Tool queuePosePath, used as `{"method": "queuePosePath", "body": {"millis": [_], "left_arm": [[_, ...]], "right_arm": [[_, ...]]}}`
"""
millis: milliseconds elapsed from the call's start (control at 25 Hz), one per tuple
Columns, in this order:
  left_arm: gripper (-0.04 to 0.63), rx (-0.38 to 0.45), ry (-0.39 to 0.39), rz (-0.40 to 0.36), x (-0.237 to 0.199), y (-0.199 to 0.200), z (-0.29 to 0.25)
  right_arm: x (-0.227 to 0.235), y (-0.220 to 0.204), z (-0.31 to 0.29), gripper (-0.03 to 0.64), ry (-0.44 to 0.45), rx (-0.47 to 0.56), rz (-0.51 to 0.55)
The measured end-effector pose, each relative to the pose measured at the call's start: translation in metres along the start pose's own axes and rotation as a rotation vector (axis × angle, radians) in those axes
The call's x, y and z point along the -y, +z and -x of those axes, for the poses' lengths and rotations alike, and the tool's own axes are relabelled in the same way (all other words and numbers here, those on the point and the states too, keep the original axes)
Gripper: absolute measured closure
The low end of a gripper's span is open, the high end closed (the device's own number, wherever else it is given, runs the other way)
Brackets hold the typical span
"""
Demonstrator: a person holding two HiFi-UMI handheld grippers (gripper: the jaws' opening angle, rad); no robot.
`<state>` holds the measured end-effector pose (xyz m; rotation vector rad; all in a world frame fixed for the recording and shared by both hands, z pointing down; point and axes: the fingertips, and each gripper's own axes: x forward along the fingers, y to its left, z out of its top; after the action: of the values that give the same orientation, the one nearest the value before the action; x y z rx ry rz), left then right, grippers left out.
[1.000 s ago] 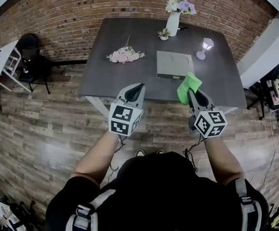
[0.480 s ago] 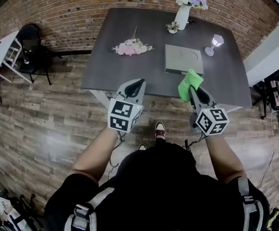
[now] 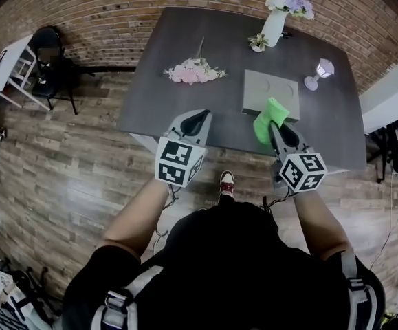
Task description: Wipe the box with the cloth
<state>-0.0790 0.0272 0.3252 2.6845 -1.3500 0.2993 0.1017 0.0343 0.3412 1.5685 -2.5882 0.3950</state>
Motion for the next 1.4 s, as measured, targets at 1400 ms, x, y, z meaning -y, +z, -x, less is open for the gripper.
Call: {"method": "queuePosePath", "body": {"millis": [1400], "left_arm": [[0.586, -0.142, 0.128, 0.108, -0.078, -0.03, -0.143]], "right_arm": [[0.04, -0.016, -0.171, 0.561, 0.325, -0.232, 0.028]]}}
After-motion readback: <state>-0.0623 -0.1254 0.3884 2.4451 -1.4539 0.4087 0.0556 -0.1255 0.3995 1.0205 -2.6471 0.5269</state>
